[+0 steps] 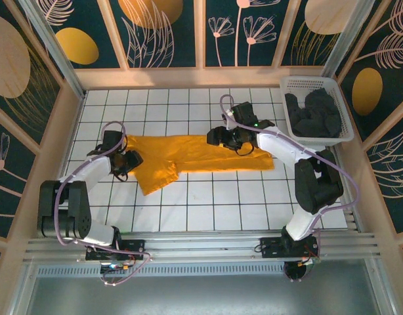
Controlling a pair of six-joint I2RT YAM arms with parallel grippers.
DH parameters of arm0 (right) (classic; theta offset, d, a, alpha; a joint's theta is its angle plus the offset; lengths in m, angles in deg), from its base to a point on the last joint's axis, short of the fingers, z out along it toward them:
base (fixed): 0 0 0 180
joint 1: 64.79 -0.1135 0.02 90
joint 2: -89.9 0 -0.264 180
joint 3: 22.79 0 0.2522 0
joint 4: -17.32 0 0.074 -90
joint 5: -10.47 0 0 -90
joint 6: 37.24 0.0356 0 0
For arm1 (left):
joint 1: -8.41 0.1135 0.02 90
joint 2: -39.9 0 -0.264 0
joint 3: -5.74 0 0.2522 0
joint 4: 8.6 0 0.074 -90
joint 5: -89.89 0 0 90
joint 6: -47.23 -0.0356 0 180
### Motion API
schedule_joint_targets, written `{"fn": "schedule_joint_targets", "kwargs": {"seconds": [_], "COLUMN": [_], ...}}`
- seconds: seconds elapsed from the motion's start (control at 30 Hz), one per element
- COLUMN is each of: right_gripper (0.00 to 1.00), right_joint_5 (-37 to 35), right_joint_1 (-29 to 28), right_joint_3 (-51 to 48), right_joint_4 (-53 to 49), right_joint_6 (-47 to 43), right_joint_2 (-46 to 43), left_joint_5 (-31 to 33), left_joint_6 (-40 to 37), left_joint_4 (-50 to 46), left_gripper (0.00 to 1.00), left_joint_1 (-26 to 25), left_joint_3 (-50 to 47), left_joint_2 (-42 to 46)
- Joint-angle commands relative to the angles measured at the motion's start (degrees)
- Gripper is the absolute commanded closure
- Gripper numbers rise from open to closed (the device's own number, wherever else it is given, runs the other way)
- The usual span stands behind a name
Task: Fold and stack the t-shirts
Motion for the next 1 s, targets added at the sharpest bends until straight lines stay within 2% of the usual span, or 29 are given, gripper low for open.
{"fn": "schedule_joint_targets", "kwargs": {"seconds": [0.0,0.2,0.37,0.7,0.77,0.87,0.97], "right_gripper": [0.36,0.36,0.36,0.37,0.37,0.37,0.37], "right_joint_5": [0.8,0.6,0.7,0.9,0.7,0.5,0.1], "right_joint_1": [0.0,0.0,0.0,0.0,0.0,0.0,0.1], "right_joint_3": [0.4,-0.4,0.2,0.8,0.9,1.3,1.6], "right_joint_4": [1.0,1.2,1.7,1.8,1.7,1.7,1.5], "right_joint_6": [-0.9,-0.7,-0.2,-0.4,-0.4,-0.4,-0.3], "right_joint_2": [-1.7,-2.0,-1.4,-0.1,0.1,0.4,0.4], "left_joint_5": [2.4,1.2,-0.7,-2.5,-2.3,-1.2,0.6], "left_joint_6": [-3.5,-3.2,-2.8,-2.1,-2.3,-2.5,-1.9], "left_joint_4": [-2.3,-0.3,1.7,2.4,1.9,0.7,-1.8], "left_gripper": [0.52,0.54,0.59,0.78,0.84,0.99,1.0], "left_joint_1": [0.7,0.7,0.7,0.7,0.7,0.7,0.7], "left_joint_3": [-0.6,-1.6,-1.7,-0.8,-0.8,-0.6,0.9], "left_joint_2": [-1.5,-2.6,-3.6,-3.0,-2.4,-0.5,2.1]}}
